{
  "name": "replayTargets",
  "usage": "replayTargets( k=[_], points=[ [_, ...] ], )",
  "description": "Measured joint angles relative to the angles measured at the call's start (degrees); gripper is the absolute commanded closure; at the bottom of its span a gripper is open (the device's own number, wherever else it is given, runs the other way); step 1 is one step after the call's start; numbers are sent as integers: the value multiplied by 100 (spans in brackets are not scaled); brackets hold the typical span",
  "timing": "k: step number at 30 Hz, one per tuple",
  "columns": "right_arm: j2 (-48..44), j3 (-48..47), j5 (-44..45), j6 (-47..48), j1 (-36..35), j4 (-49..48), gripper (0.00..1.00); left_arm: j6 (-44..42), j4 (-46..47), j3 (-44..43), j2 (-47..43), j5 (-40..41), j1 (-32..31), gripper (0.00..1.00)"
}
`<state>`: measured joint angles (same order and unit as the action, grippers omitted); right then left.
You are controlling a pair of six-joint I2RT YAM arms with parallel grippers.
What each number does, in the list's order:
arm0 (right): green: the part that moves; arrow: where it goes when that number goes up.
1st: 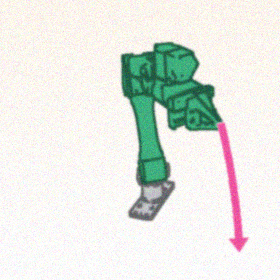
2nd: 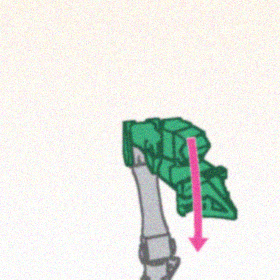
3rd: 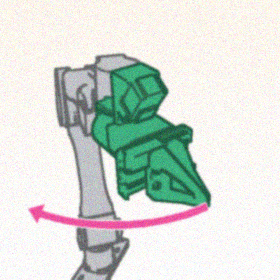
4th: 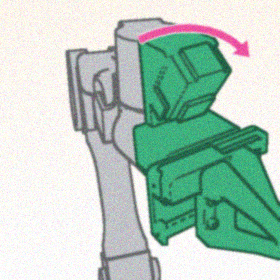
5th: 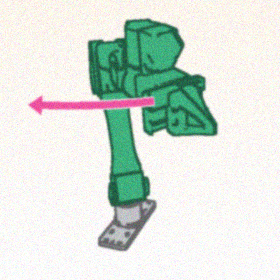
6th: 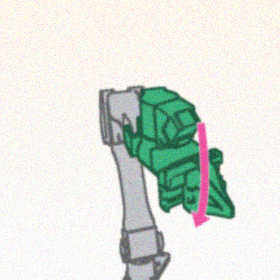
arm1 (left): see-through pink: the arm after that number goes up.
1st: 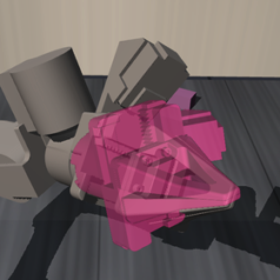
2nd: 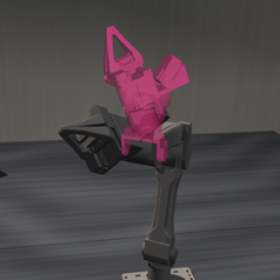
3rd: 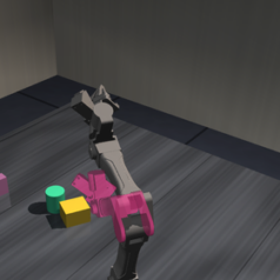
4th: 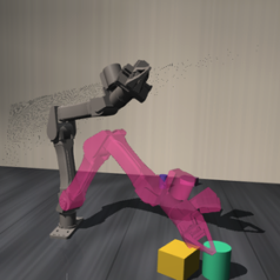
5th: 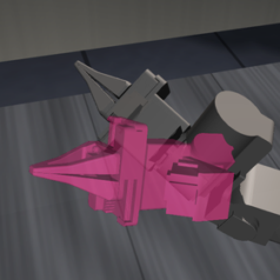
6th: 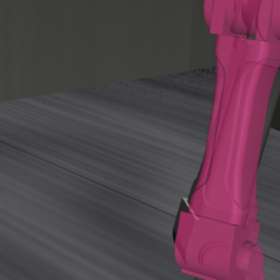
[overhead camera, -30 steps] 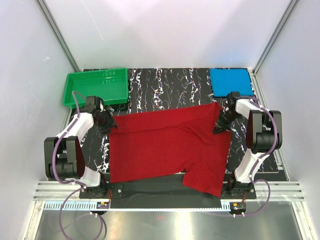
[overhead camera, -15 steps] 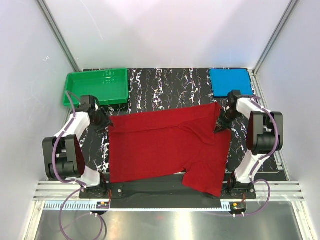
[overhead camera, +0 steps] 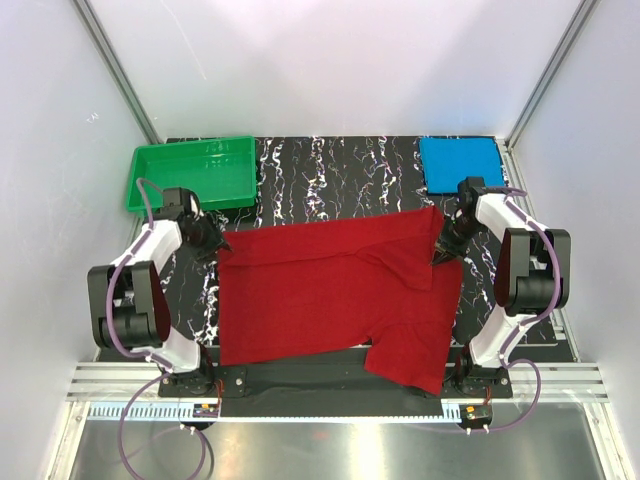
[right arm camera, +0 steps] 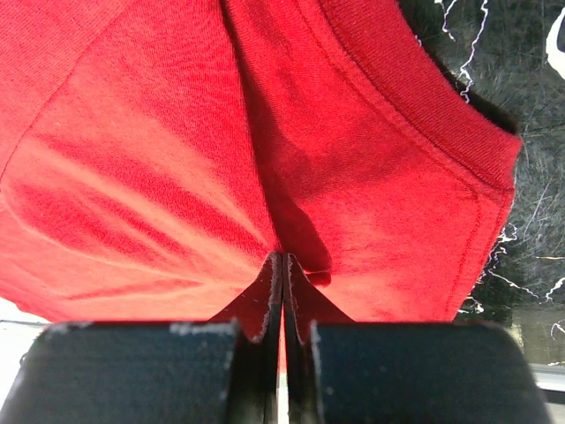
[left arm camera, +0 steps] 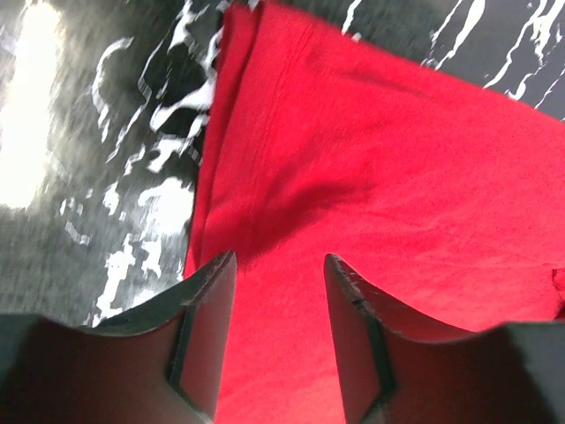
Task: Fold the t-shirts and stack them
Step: Fold the tshirt
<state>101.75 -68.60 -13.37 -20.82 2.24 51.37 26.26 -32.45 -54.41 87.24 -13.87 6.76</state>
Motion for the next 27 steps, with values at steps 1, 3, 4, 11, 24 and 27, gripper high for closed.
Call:
replayTargets(
  k=[1,3,4,11,24,27],
  points=[
    [0,0,0,0,0,-2,100,-31,31,-50,74,-22,2,58],
    [15,0,-2,2,0,-4,100,-85,122,-170,264,-83,0,59],
    [31,0,-2,2,0,-7,100,-101,170,-219,345,-105,0,59],
    [92,0,-22,7,0,-17,100,-94,243,-221,767,-199,0,68],
    [151,2,-114,9,0,-57,100,339,44,796,-402,-450,-116,69],
    [151,2,-118,11,0,-57,100,378,-90,815,-431,-376,-114,58]
  ],
)
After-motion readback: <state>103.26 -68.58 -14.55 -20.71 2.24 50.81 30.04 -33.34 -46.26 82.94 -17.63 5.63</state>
